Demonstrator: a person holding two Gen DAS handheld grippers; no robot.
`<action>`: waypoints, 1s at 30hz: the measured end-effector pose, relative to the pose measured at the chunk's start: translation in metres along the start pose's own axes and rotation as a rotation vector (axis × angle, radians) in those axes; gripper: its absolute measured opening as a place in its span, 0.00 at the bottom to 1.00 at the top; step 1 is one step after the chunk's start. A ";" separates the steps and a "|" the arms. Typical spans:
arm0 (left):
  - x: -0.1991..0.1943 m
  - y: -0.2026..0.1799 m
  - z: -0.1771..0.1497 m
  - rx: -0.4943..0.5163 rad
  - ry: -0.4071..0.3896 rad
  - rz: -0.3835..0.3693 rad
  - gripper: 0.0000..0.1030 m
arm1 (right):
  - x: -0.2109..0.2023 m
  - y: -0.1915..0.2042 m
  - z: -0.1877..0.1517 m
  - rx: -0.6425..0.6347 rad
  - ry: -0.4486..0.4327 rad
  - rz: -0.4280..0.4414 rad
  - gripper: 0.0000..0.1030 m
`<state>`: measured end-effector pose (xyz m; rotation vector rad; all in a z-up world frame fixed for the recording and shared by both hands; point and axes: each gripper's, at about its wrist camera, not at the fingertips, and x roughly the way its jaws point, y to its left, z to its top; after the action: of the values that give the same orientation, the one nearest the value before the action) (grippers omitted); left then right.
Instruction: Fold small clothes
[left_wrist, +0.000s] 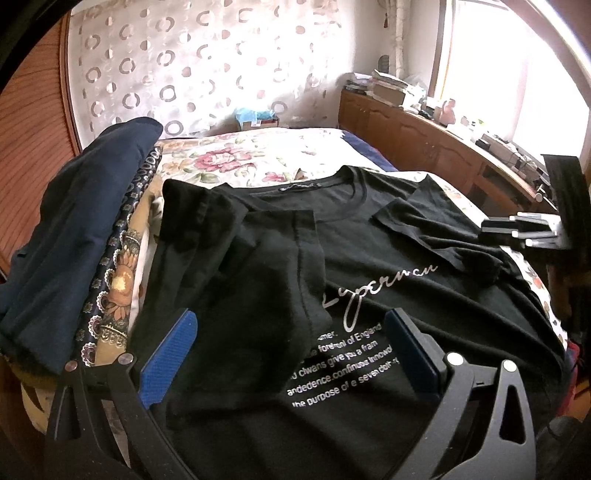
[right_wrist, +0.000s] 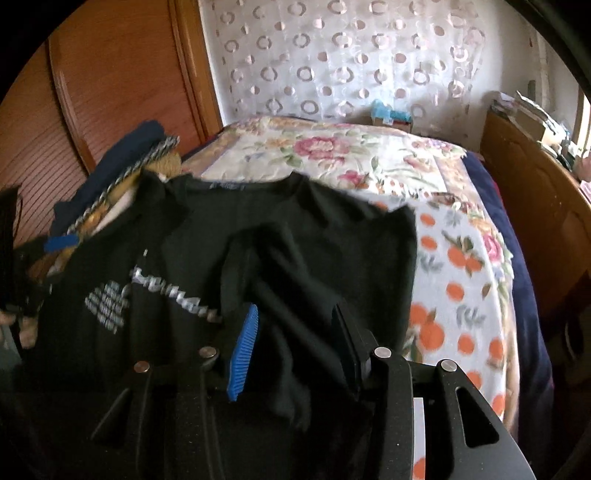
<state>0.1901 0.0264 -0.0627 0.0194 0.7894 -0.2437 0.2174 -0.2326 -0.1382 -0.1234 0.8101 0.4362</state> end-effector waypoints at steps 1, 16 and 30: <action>-0.001 -0.002 0.000 0.004 -0.002 0.000 0.99 | 0.000 0.006 -0.002 -0.004 0.002 0.005 0.43; -0.019 -0.001 -0.013 -0.009 -0.017 0.022 0.99 | 0.016 0.013 -0.029 -0.058 0.058 0.013 0.37; -0.022 -0.001 -0.014 -0.013 -0.023 0.024 0.99 | 0.011 0.012 -0.031 -0.078 0.028 -0.009 0.07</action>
<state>0.1650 0.0311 -0.0575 0.0142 0.7671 -0.2157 0.1976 -0.2269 -0.1668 -0.2061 0.8199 0.4581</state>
